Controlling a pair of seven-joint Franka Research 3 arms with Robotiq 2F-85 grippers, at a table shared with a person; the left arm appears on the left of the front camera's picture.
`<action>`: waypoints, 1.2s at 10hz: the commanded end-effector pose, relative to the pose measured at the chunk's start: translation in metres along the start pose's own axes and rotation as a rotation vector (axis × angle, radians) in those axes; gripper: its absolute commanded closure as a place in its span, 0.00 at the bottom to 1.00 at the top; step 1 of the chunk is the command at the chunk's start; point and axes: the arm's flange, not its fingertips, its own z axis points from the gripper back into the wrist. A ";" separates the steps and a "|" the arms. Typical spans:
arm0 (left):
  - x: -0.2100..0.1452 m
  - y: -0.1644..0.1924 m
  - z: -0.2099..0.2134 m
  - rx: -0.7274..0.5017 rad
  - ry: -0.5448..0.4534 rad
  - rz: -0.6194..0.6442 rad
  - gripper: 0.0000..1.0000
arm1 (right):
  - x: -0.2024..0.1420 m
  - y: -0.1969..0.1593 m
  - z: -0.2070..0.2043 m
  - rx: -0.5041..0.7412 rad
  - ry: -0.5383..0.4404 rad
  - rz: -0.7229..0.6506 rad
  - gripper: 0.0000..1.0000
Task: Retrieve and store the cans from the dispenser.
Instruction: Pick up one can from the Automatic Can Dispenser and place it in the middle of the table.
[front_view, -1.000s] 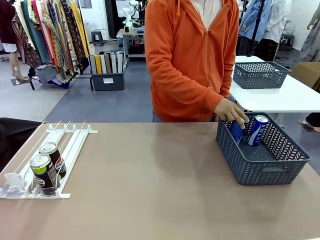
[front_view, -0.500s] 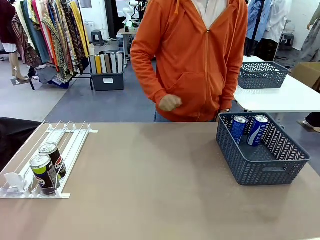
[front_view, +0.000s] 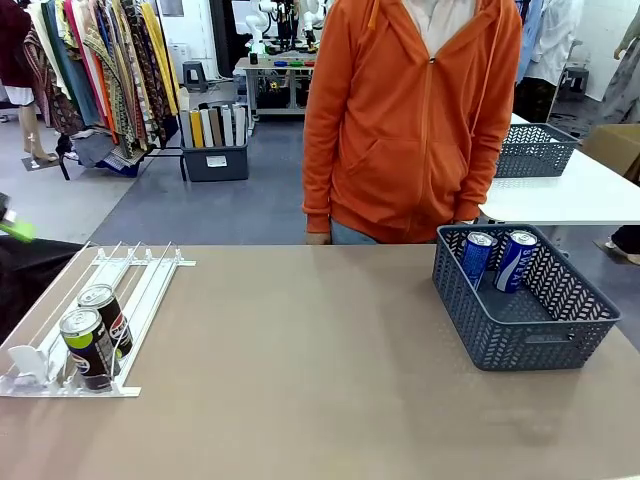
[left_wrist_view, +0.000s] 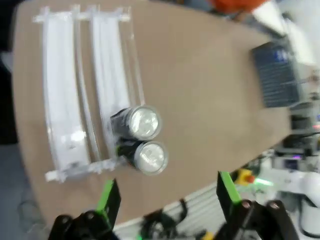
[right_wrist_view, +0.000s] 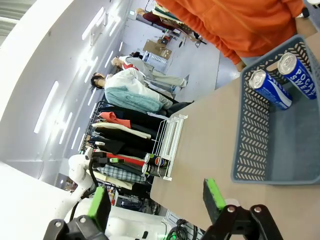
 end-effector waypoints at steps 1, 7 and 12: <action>-0.001 -0.037 -0.037 0.149 0.127 0.063 0.00 | 0.004 0.003 -0.002 0.026 -0.021 0.011 0.00; -0.002 -0.077 -0.081 0.271 0.124 0.112 0.00 | 0.004 0.003 -0.002 0.026 -0.021 0.011 0.00; 0.002 -0.077 -0.092 0.451 0.115 0.108 0.00 | 0.004 0.003 -0.002 0.026 -0.021 0.011 0.00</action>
